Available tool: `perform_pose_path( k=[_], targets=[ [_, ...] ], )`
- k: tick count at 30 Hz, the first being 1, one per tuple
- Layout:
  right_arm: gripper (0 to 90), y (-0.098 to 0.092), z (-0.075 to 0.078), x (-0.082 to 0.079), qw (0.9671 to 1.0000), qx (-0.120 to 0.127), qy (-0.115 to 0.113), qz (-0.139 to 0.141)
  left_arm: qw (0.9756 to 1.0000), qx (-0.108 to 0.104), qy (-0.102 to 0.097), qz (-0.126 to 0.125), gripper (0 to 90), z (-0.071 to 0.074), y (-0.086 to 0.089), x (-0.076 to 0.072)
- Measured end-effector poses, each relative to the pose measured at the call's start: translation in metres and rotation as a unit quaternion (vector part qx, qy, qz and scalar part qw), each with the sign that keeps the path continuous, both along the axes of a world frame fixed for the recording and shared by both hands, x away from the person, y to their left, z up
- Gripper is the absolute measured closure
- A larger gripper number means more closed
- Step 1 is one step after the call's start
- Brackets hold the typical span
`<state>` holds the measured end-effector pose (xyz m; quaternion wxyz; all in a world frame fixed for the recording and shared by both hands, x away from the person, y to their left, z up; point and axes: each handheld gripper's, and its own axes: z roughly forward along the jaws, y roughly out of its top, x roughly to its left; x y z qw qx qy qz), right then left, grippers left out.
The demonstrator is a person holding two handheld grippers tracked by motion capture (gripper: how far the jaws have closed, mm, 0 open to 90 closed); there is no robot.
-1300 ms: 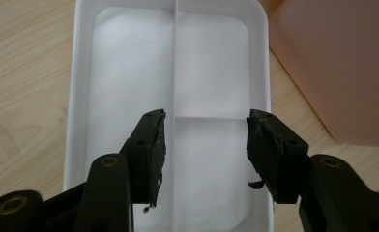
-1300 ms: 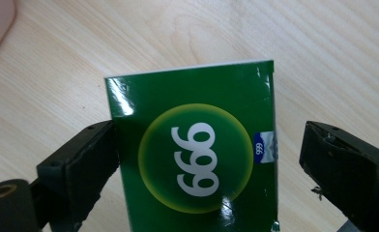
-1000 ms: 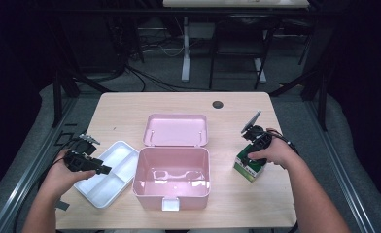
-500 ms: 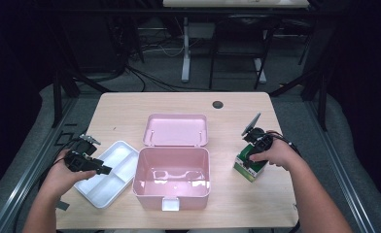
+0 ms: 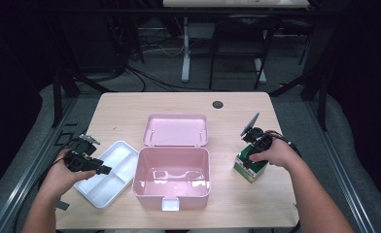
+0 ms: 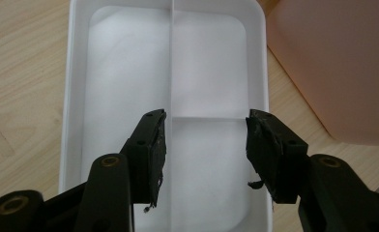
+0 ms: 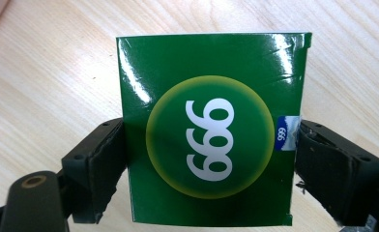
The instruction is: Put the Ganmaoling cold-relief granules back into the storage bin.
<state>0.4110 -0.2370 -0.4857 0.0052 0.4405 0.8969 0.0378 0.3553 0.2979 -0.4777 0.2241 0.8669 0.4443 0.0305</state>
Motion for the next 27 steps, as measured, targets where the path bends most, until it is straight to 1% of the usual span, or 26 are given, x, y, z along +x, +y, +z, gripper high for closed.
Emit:
perform_pose_path(
  k=[7, 8, 9, 10, 11, 13, 15, 18, 21, 22, 23, 24, 27],
  targets=[
    [15.7, 0.004, 0.005, -0.002, 0.9999, 0.002, 0.003, 0.009, 1.0000, -0.001, 0.000, 0.000, 48.9, 0.000, 0.000, 0.000],
    [15.7, 0.005, 0.008, -0.002, 0.9999, 0.003, -0.001, 0.013, 1.0000, -0.002, 0.000, 0.000, 49.0, 0.000, 0.000, 0.000],
    [15.7, 0.005, 0.008, -0.002, 0.9998, 0.010, -0.007, 0.013, 1.0000, -0.002, -0.001, 0.000, 48.9, 0.000, 0.001, 0.000],
    [15.7, 0.005, 0.008, -0.002, 0.9998, 0.010, -0.007, 0.013, 1.0000, -0.002, -0.001, 0.000, 48.9, 0.000, 0.001, 0.000],
    [15.7, 0.006, 0.010, -0.003, 0.9999, 0.009, -0.007, 0.012, 1.0000, -0.003, -0.001, 0.000, 48.9, 0.000, 0.001, 0.000],
    [15.7, 0.009, 0.015, -0.003, 0.9997, 0.008, -0.009, 0.020, 1.0000, -0.002, -0.001, -0.001, 48.9, 0.001, 0.001, 0.000],
    [15.7, 0.009, 0.017, -0.003, 0.9997, 0.011, -0.008, 0.021, 1.0000, -0.002, -0.001, 0.000, 48.9, 0.001, 0.001, 0.000],
    [15.8, 0.013, 0.026, -0.004, 0.9995, 0.008, -0.016, 0.025, 1.0000, -0.002, -0.001, -0.001, 48.9, 0.001, 0.002, 0.000],
    [15.8, 0.014, 0.030, -0.004, 0.9994, 0.007, -0.017, 0.031, 1.0000, -0.002, -0.001, -0.001, 48.9, 0.001, 0.002, 0.000],
    [15.8, 0.016, 0.035, -0.004, 0.9993, 0.009, -0.016, 0.033, 1.0000, -0.003, -0.001, -0.001, 49.0, 0.000, 0.002, 0.000],
    [15.8, 0.016, 0.035, -0.004, 0.9993, 0.009, -0.016, 0.033, 1.0000, -0.003, -0.001, -0.001, 49.0, 0.000, 0.002, 0.000],
    [15.8, 0.018, 0.040, -0.005, 0.9990, -0.004, -0.017, 0.041, 1.0000, -0.005, -0.001, 0.001, 49.0, 0.001, 0.002, 0.000],
    [15.9, 0.020, 0.044, -0.005, 0.9988, -0.005, -0.019, 0.044, 1.0000, -0.005, -0.002, 0.001, 49.0, 0.001, 0.002, 0.000]
  ],
)
